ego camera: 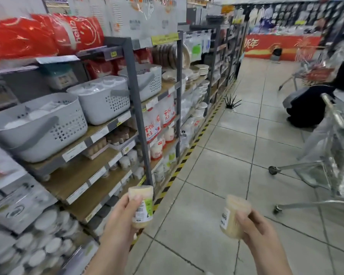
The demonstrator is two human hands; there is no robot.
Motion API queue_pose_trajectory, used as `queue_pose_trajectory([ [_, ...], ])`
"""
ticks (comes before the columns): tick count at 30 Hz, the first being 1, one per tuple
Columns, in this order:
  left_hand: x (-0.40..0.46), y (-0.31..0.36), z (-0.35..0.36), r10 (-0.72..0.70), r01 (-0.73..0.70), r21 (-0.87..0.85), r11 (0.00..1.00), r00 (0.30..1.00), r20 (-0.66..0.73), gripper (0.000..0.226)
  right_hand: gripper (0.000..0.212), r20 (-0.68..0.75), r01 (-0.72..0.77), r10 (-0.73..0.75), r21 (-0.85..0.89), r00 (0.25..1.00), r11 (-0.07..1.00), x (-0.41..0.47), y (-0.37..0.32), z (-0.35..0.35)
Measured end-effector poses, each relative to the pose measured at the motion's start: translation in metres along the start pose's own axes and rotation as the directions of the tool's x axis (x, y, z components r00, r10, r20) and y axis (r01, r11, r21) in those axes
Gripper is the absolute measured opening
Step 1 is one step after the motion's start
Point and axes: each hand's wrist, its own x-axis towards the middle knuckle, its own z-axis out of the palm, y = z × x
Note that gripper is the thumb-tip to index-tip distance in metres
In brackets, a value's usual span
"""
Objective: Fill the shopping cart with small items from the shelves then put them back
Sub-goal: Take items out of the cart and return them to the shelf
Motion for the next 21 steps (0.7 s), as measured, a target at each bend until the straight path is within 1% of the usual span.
queue_pose_trajectory([
  [2, 0.038, 0.000, 0.023, -0.009, 0.009, -0.007, 1.000, 0.999, -0.044, 0.035, 0.100, -0.005, -0.011, 0.011, 0.008, 1.000, 1.000, 0.048, -0.008, -0.004],
  [4, 0.071, 0.006, 0.050, -0.008, 0.006, -0.037, 0.999, 0.997, -0.073, 0.037, 0.094, 0.007, 0.012, -0.013, 0.018, 1.000, 1.000, 0.096, -0.018, -0.007],
  [5, 0.086, 0.008, 0.063, -0.006, 0.002, -0.048, 0.999, 0.996, -0.086, 0.038, 0.087, 0.017, 0.017, -0.017, 0.006, 1.000, 1.000, 0.119, -0.027, -0.006],
  [8, 0.129, 0.017, 0.096, 0.023, -0.035, -0.082, 0.996, 0.990, -0.141, 0.030, 0.056, 0.077, 0.013, -0.014, 0.015, 0.997, 1.000, 0.187, -0.051, -0.003],
  [9, 0.142, 0.020, 0.106, 0.028, -0.042, -0.083, 0.996, 0.987, -0.161, 0.027, 0.058, 0.100, 0.012, -0.013, 0.007, 0.995, 1.000, 0.208, -0.059, 0.000],
  [11, 0.166, 0.027, 0.122, 0.040, -0.057, -0.078, 0.995, 0.979, -0.202, 0.020, 0.088, 0.162, 0.015, -0.010, -0.029, 0.987, 0.999, 0.248, -0.068, 0.007],
  [12, 0.178, 0.029, 0.128, 0.051, -0.071, -0.084, 0.994, 0.973, -0.224, 0.017, 0.096, 0.182, 0.019, -0.011, -0.041, 0.983, 0.999, 0.267, -0.070, 0.012],
  [13, 0.189, 0.032, 0.131, 0.057, -0.079, -0.081, 0.994, 0.967, -0.247, 0.016, 0.097, 0.200, 0.021, -0.012, -0.045, 0.980, 0.999, 0.284, -0.073, 0.018],
  [14, 0.199, 0.035, 0.135, 0.057, -0.082, -0.082, 0.993, 0.960, -0.275, 0.015, 0.088, 0.233, 0.022, -0.011, -0.045, 0.972, 0.999, 0.299, -0.075, 0.025],
  [16, 0.224, 0.044, 0.139, 0.063, -0.101, -0.101, 0.990, 0.945, -0.321, 0.018, 0.054, 0.284, 0.004, 0.005, -0.030, 0.959, 1.000, 0.331, -0.081, 0.040],
  [17, 0.238, 0.047, 0.139, 0.064, -0.110, -0.113, 0.987, 0.936, -0.347, 0.026, 0.039, 0.299, -0.008, 0.019, -0.036, 0.954, 0.999, 0.348, -0.082, 0.047],
  [18, 0.253, 0.051, 0.139, 0.064, -0.118, -0.124, 0.985, 0.926, -0.373, 0.036, 0.030, 0.313, -0.019, 0.034, -0.051, 0.949, 0.999, 0.367, -0.081, 0.053],
  [19, 0.269, 0.056, 0.140, 0.068, -0.125, -0.117, 0.985, 0.914, -0.400, 0.041, 0.025, 0.320, -0.029, 0.046, -0.060, 0.946, 0.998, 0.385, -0.081, 0.061],
  [20, 0.286, 0.062, 0.141, 0.074, -0.135, -0.114, 0.984, 0.901, -0.427, 0.037, 0.023, 0.326, -0.036, 0.054, -0.062, 0.944, 0.997, 0.403, -0.082, 0.068],
  [21, 0.304, 0.067, 0.142, 0.088, -0.149, -0.105, 0.983, 0.892, -0.442, 0.026, 0.022, 0.329, -0.045, 0.062, -0.060, 0.942, 0.997, 0.423, -0.084, 0.077],
])
